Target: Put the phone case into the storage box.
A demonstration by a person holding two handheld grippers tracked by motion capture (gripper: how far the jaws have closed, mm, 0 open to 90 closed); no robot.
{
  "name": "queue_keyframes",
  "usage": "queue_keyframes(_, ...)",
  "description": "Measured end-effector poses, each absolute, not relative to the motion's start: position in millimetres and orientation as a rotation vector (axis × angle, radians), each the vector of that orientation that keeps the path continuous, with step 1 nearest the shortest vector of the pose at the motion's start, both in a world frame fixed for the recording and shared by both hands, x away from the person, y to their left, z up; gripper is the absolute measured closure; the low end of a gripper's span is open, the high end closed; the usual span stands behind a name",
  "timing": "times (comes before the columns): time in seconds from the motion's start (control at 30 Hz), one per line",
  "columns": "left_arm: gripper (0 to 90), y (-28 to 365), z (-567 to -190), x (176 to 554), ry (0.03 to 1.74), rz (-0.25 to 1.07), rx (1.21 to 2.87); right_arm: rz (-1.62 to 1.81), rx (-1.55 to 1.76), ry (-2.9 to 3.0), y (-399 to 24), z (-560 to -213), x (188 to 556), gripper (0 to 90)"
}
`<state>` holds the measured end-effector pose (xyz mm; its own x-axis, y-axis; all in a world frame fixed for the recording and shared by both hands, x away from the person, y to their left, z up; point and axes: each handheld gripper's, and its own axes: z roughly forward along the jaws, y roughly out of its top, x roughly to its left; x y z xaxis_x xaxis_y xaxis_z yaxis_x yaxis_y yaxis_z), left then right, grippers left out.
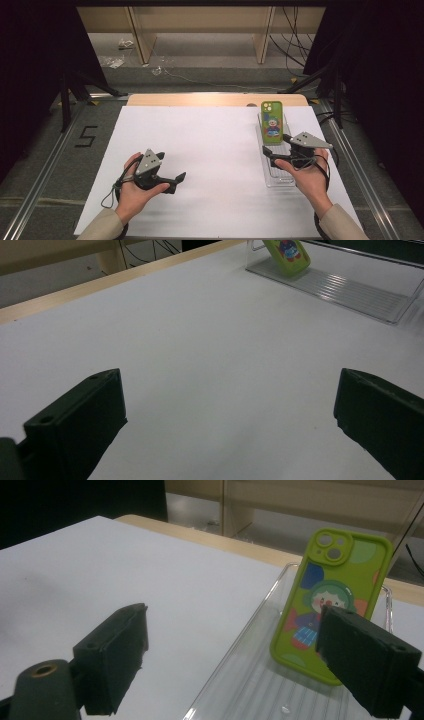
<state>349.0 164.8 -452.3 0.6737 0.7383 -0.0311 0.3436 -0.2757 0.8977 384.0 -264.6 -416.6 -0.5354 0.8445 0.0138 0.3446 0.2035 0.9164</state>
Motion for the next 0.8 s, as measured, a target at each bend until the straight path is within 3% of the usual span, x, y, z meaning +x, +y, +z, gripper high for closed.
queue_keyframes(0.8, 0.0, 165, -453, 349, 0.853, 0.490, 1.881, 1.323, 1.071, 2.002, -272, -424, 369, 14.7)
